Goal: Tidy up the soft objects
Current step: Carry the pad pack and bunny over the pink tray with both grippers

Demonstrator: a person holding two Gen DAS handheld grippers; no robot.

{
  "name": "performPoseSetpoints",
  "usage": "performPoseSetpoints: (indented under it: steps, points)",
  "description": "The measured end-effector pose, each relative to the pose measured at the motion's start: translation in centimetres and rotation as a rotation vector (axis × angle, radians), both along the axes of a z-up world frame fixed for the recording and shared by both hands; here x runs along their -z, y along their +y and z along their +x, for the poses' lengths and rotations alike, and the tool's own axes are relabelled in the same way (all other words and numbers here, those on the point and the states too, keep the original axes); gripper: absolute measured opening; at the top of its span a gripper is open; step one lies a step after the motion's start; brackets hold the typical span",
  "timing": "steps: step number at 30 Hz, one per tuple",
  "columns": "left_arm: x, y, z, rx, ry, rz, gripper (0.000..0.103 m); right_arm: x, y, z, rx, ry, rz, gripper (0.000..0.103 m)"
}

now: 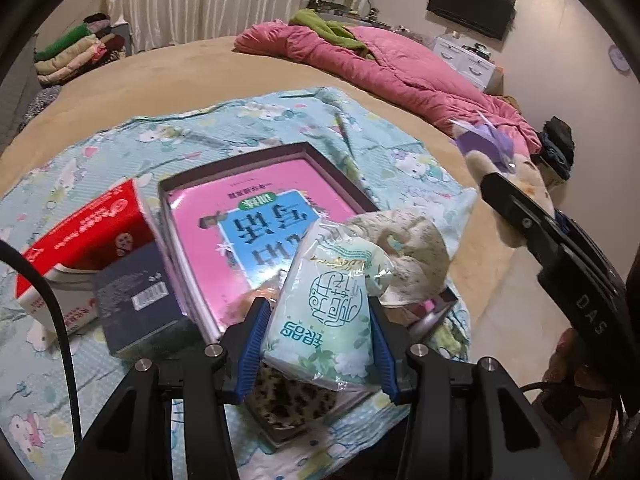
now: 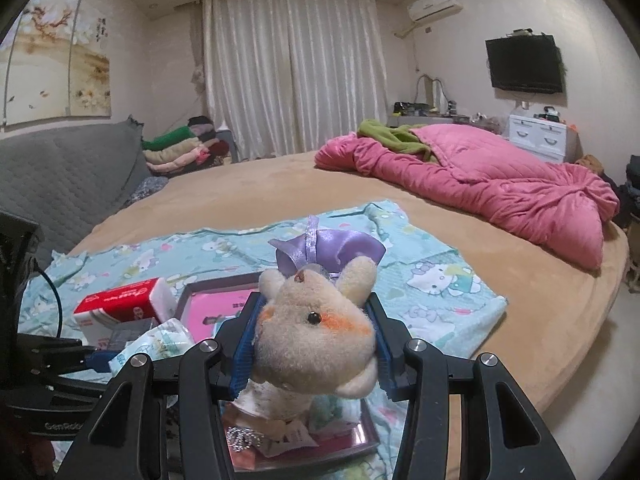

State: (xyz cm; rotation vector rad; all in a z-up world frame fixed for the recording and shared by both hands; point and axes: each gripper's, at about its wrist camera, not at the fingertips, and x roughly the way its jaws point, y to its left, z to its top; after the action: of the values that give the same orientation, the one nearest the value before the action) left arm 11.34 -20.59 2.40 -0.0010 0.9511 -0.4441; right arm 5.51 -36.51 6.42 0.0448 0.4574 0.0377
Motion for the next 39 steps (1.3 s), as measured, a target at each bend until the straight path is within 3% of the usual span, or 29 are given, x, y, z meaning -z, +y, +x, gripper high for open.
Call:
performPoseSetpoints:
  steps: [12, 39]
  points:
    - [3.8, -0.1, 1.6, -0.025, 0.070, 0.036, 0.048, 2.3, 2.4, 1.7, -0.092, 0.088, -0.052, 0.051]
    - [6.6, 2.7, 3.5, -0.081, 0.101, 0.017, 0.048, 6.8, 6.8, 6.2, -0.259, 0.243, -0.030, 0.051]
